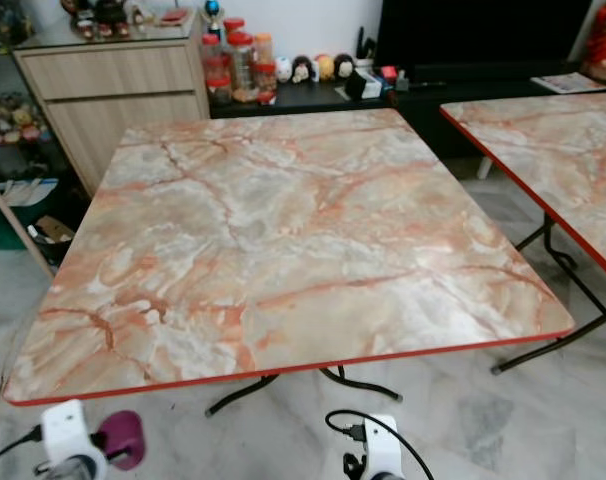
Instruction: Setting the table
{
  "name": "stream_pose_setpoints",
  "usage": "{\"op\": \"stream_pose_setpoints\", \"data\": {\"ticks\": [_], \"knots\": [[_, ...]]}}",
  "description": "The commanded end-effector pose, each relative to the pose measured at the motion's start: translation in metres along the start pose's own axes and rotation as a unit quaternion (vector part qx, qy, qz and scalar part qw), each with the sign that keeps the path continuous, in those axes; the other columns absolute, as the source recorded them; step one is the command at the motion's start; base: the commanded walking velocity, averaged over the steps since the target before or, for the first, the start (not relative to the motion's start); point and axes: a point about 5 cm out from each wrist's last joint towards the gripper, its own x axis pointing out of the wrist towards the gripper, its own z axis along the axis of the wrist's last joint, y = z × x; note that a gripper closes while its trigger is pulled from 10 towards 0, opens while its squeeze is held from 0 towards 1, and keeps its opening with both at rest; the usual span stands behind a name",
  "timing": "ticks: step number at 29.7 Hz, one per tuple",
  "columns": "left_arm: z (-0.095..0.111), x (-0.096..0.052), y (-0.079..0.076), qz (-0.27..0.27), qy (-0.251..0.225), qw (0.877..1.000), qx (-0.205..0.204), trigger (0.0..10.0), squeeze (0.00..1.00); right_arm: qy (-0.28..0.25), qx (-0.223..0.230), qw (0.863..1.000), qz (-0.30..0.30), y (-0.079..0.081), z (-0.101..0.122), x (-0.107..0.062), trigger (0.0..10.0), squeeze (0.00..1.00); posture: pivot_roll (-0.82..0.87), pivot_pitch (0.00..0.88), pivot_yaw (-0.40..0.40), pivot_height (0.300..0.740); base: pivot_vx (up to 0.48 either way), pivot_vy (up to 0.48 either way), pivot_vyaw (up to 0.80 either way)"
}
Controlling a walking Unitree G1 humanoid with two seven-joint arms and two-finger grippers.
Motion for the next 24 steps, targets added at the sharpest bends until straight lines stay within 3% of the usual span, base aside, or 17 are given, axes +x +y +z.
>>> {"op": "stream_pose_setpoints", "data": {"ticks": [1,6,12,17,24], "knots": [[0.007,0.002,-0.005,-0.008,-0.014,1.0,0.022,10.0,0.0,-0.006,0.001,1.0,-0.003,-0.001,0.004,0.0,10.0,0.0,0.05,0.0,0.015,0.74,0.0,0.0,0.0],[0.004,0.0,0.001,0.019,-0.026,0.999,0.004,10.0,0.0,-0.009,0.005,1.0,-0.006,-0.002,0.004,0.0,10.0,0.0,0.05,0.0,0.016,0.74,0.0,0.0,0.0],[-0.015,-0.006,0.019,0.053,0.006,0.999,-0.004,10.0,0.0,-0.007,0.0,1.0,-0.004,-0.002,0.004,0.0,10.0,0.0,0.07,0.0,0.008,0.74,0.0,0.0,0.0],[-0.029,-0.01,0.019,0.052,0.031,0.998,0.015,10.0,0.0,-0.006,0.001,1.0,-0.005,-0.003,0.003,0.0,10.0,0.0,0.06,0.0,0.009,0.74,0.0,0.0,0.0],[-0.023,-0.008,0.014,0.049,0.025,0.998,0.019,10.0,0.0,-0.007,-0.007,1.0,-0.004,-0.003,0.004,0.0,10.0,0.0,0.06,0.0,0.007,0.74,0.0,-0.074,0.0]]}}
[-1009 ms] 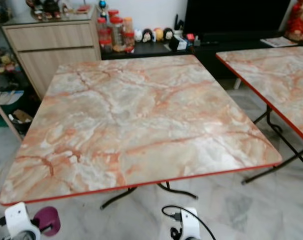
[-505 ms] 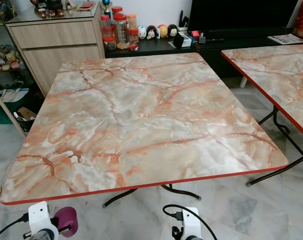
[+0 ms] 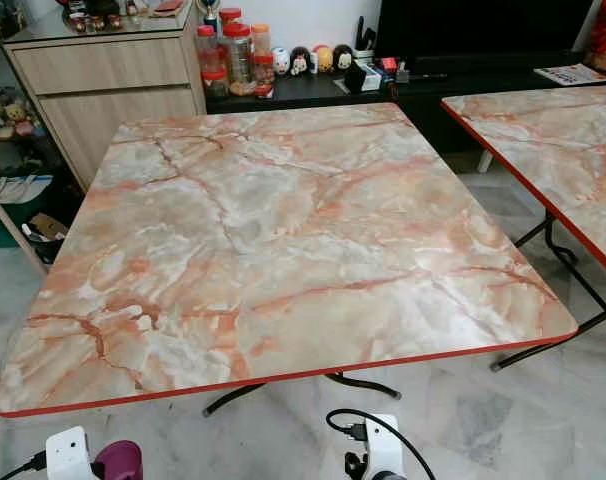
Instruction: Setting the table
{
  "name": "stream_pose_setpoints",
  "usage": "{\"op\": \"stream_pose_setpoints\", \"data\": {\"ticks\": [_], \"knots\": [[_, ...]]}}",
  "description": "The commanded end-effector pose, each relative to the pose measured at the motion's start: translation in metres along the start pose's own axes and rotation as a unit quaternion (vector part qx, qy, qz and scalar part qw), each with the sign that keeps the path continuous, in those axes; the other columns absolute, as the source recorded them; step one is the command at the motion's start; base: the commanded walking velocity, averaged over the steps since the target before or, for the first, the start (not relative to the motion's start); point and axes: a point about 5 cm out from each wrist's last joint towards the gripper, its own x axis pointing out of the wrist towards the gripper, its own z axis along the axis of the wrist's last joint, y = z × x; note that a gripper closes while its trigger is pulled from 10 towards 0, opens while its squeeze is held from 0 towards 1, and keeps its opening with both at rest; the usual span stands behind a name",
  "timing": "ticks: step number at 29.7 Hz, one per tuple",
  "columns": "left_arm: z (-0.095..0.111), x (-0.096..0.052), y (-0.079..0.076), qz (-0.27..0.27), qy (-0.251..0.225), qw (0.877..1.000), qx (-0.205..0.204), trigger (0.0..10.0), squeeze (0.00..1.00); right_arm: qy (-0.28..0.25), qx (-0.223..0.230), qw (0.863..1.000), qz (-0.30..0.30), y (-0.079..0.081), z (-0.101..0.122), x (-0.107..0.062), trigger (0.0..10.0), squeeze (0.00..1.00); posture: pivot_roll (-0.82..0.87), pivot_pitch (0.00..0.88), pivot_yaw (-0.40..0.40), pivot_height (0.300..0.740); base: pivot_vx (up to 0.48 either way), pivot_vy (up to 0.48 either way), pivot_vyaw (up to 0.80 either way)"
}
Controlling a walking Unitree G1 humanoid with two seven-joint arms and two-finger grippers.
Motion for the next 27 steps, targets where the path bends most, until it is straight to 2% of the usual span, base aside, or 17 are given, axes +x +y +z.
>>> {"op": "stream_pose_setpoints", "data": {"ticks": [1,8,14,18,27], "knots": [[0.005,0.002,-0.005,-0.002,-0.002,1.0,0.01,10.0,0.0,-0.01,-0.009,1.0,0.001,0.0,0.005,0.0,10.0,0.0,0.06,0.0,0.007,0.74,0.0,-0.285,0.0],[0.007,0.002,-0.005,-0.001,-0.002,1.0,0.015,10.0,0.0,-0.018,-0.009,1.0,0.0,0.0,0.006,0.0,10.0,0.0,0.05,0.0,0.01,0.74,0.0,-0.297,0.0],[0.003,0.001,-0.005,0.001,0.004,1.0,0.023,10.0,0.0,-0.027,-0.009,1.0,-0.005,-0.001,0.008,0.0,10.0,0.0,0.06,0.0,0.005,0.74,0.0,-0.342,0.8],[-0.003,0.0,-0.001,0.007,0.013,1.0,0.019,10.0,0.0,-0.023,0.003,1.0,-0.003,-0.002,0.007,0.0,10.0,0.0,0.05,0.0,0.007,0.74,0.0,-0.345,0.0],[-0.008,-0.002,0.0,0.008,0.019,1.0,0.019,10.0,0.0,-0.025,-0.016,1.0,0.002,-0.001,0.006,0.0,10.0,0.0,0.05,0.0,0.01,0.74,0.0,-0.363,0.05]]}}
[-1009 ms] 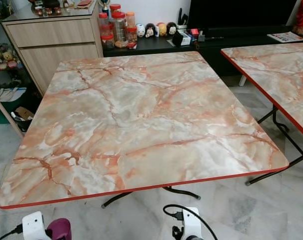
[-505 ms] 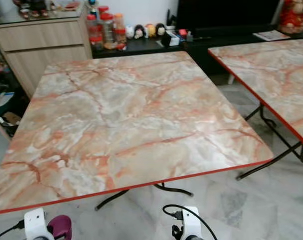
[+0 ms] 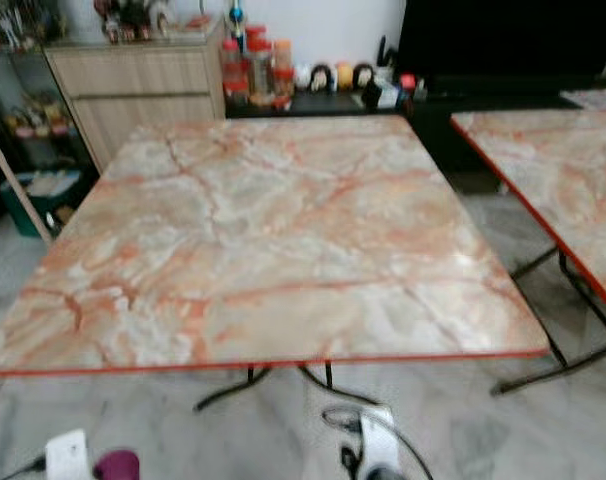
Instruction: Setting the table
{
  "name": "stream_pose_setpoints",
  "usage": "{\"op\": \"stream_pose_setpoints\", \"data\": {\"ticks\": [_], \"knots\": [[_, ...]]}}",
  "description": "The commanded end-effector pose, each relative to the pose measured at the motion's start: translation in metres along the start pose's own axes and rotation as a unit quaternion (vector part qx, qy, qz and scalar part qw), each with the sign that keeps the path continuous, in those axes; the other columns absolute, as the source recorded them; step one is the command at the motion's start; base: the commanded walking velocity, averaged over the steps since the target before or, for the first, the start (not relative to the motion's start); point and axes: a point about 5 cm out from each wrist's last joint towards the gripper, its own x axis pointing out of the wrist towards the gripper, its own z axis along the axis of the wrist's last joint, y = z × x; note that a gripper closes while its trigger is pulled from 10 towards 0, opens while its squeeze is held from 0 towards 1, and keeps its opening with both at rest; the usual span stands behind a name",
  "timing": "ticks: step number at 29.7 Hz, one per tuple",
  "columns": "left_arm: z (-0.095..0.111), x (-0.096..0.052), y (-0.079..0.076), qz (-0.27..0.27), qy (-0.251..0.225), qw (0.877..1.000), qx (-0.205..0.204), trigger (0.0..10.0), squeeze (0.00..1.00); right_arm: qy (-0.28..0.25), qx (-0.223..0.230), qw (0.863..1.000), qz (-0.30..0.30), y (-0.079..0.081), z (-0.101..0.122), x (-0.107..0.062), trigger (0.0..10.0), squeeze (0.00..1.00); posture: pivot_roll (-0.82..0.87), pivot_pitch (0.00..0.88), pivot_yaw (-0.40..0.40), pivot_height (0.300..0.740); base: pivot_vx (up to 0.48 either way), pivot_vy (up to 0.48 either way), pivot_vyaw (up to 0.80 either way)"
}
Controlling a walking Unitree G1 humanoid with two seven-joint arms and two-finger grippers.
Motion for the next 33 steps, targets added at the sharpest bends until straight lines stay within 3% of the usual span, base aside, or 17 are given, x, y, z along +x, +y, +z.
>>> {"op": "stream_pose_setpoints", "data": {"ticks": [1,7,8,10,21,28,33], "knots": [[0.006,0.002,0.007,0.009,-0.006,1.0,0.005,10.0,0.0,-0.012,-0.007,1.0,0.008,0.007,0.007,0.002,10.0,0.0,0.05,0.0,0.01,0.74,0.0,-0.371,0.44],[0.01,0.002,0.006,0.01,-0.02,1.0,-0.013,10.0,0.0,-0.01,0.01,1.0,0.008,0.004,0.005,0.001,10.0,0.0,0.05,0.0,-0.001,0.74,0.0,-0.375,0.22],[0.016,0.002,0.004,0.006,-0.037,0.998,-0.045,10.0,0.0,-0.009,0.008,1.0,0.01,0.004,0.004,0.001,10.0,0.0,0.05,0.0,-0.005,0.74,0.0,-0.375,0.0],[0.02,0.003,0.0,-0.003,-0.049,0.997,-0.059,10.0,0.0,-0.007,0.004,1.0,0.011,0.003,0.003,0.001,10.0,0.0,0.05,0.0,-0.008,0.74,0.0,-0.375,0.0],[0.022,0.002,-0.02,-0.05,-0.054,0.996,-0.051,10.0,0.0,-0.004,-0.006,1.0,0.014,0.004,-0.002,0.0,10.0,0.0,0.06,0.0,-0.014,0.74,0.0,-0.391,0.0],[0.016,0.001,-0.014,-0.044,-0.048,0.997,-0.044,10.0,0.0,0.001,-0.012,1.0,0.015,0.005,-0.007,-0.001,10.0,0.0,0.05,0.0,-0.005,0.74,0.0,-0.415,0.0],[0.015,0.001,-0.006,-0.032,-0.05,0.997,-0.048,10.0,0.0,0.007,-0.025,0.999,0.018,0.006,-0.013,-0.002,10.0,0.0,0.05,0.0,-0.015,0.74,0.0,-0.439,0.55]]}}
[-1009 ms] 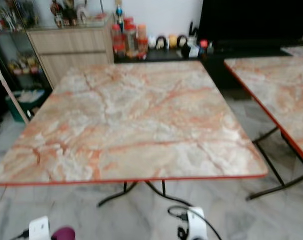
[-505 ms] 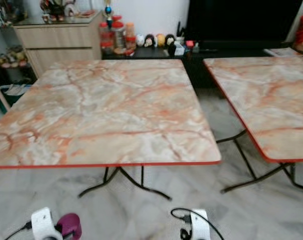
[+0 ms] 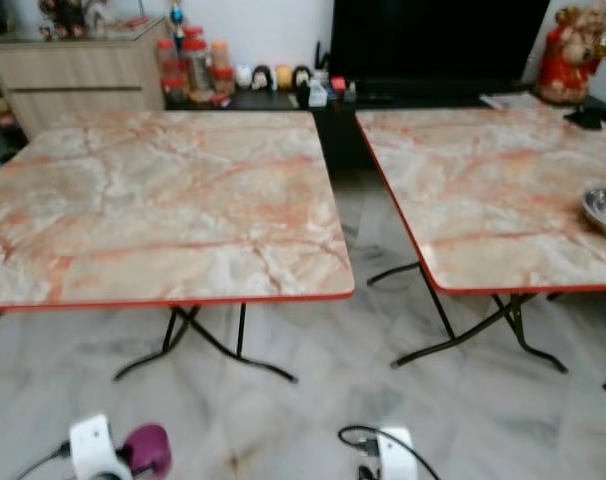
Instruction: Setting the table
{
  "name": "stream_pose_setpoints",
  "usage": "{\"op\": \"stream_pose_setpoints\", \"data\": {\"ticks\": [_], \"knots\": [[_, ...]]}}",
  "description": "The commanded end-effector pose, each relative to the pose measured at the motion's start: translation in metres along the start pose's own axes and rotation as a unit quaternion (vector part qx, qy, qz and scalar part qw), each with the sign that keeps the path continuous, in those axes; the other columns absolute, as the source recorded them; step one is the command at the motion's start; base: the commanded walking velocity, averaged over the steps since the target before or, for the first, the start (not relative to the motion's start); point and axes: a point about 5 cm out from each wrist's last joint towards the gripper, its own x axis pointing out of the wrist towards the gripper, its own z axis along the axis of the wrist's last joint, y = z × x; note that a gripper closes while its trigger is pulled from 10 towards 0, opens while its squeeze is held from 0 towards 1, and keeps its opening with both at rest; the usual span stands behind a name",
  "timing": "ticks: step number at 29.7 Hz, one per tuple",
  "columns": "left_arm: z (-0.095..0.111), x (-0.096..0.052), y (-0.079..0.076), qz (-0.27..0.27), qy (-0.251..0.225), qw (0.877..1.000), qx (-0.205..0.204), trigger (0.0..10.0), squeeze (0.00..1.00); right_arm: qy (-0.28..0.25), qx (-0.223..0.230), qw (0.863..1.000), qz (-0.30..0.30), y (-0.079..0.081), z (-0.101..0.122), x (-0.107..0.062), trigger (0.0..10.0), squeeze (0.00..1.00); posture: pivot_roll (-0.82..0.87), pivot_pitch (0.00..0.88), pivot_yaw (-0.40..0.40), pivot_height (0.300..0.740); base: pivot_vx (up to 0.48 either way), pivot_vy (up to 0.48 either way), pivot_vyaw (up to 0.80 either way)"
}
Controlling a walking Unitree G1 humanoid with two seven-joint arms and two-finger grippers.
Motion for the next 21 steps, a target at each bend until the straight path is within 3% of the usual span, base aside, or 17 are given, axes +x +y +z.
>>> {"op": "stream_pose_setpoints", "data": {"ticks": [1,12,21], "knots": [[-0.002,-0.001,-0.004,-0.003,0.001,1.0,-0.01,10.0,0.0,-0.008,0.0,1.0,-0.015,-0.013,0.004,-0.003,10.0,0.0,0.05,0.0,-0.01,0.74,0.0,-0.442,0.0],[-0.013,-0.004,-0.02,-0.031,0.019,0.999,0.012,10.0,0.0,-0.022,0.028,0.999,-0.039,-0.03,0.008,-0.007,10.0,0.0,0.0,0.0,0.008,0.74,0.0,-0.444,0.0],[-0.011,-0.003,-0.047,-0.088,0.023,0.994,0.065,10.0,0.0,-0.025,0.043,0.998,-0.049,-0.033,0.003,-0.009,10.0,0.0,-0.05,0.0,0.031,0.74,0.0,-0.42,0.0]]}}
